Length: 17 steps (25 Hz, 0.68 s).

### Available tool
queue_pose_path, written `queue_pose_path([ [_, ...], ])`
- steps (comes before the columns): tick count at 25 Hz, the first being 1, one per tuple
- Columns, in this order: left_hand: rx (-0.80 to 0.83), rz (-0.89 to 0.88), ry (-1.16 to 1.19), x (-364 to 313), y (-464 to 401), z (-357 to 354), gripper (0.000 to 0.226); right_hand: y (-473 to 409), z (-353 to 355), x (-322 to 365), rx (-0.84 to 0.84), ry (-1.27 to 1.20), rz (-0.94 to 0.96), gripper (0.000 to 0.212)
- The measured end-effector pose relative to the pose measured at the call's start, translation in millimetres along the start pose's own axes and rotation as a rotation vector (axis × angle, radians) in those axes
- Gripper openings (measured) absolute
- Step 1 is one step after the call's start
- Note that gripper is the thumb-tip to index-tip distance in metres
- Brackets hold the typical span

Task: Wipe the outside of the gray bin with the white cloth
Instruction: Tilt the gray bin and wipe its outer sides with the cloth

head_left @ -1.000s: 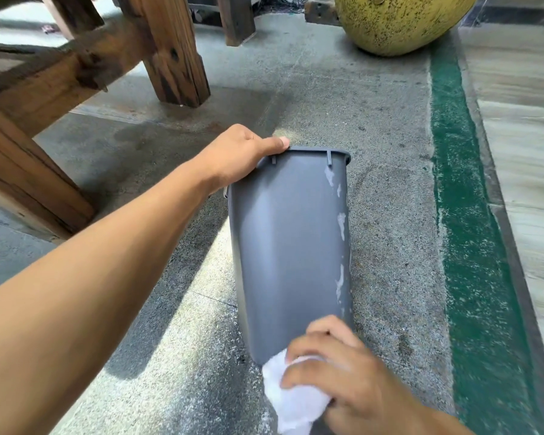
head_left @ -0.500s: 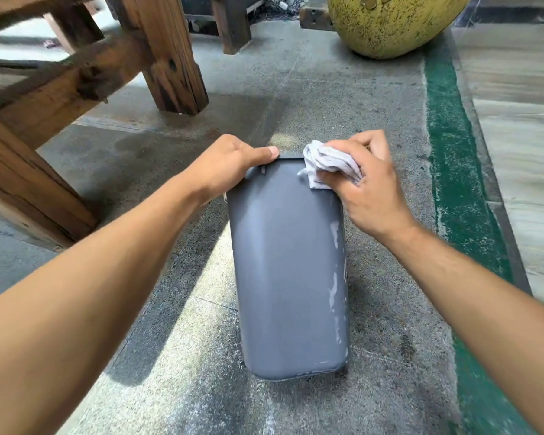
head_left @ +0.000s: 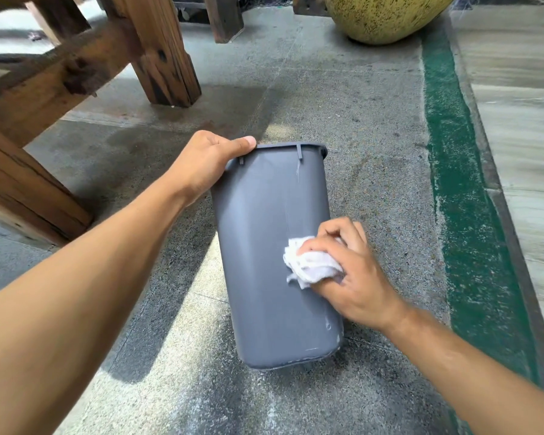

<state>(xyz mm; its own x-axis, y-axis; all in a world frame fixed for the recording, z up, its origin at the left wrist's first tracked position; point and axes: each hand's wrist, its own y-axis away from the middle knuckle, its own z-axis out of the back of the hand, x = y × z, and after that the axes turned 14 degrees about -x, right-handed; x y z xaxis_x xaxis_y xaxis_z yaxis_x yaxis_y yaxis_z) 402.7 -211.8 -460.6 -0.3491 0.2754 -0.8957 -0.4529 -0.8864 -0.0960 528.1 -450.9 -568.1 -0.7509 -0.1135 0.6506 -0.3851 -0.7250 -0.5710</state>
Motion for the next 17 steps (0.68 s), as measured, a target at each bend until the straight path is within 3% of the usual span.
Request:
queue_pose_path([
  [4, 0.002, 0.025, 0.023, 7.4, -3.0, 6.3, 0.054, 67.6, -0.7, 16.0, 0.109, -0.052, -0.003, 0.029],
  [7, 0.029, -0.004, 0.028, 12.0, -5.5, 11.4, 0.068, 108.7, 3.0, 27.9, 0.190, -0.058, 0.083, 0.021],
  [9, 0.081, -0.053, 0.000, 9.4, -8.1, 16.0, 0.061, 126.2, 5.8, 32.1, 0.257, 0.001, 0.154, 0.019],
  [11, 0.147, -0.141, -0.094, 1.2, -11.5, 19.8, 0.050, 129.6, 10.5, 31.9, 0.189, -0.014, 0.078, 0.026],
  [14, 0.193, -0.204, -0.257, -18.9, -11.7, 20.7, 0.020, 99.3, 17.4, 25.1, -0.056, -0.113, -0.121, 0.041],
  [17, 0.287, -0.268, -0.425, -44.5, -6.9, 18.2, 0.035, 38.0, 19.0, 25.8, -0.172, -0.179, -0.168, 0.019],
])
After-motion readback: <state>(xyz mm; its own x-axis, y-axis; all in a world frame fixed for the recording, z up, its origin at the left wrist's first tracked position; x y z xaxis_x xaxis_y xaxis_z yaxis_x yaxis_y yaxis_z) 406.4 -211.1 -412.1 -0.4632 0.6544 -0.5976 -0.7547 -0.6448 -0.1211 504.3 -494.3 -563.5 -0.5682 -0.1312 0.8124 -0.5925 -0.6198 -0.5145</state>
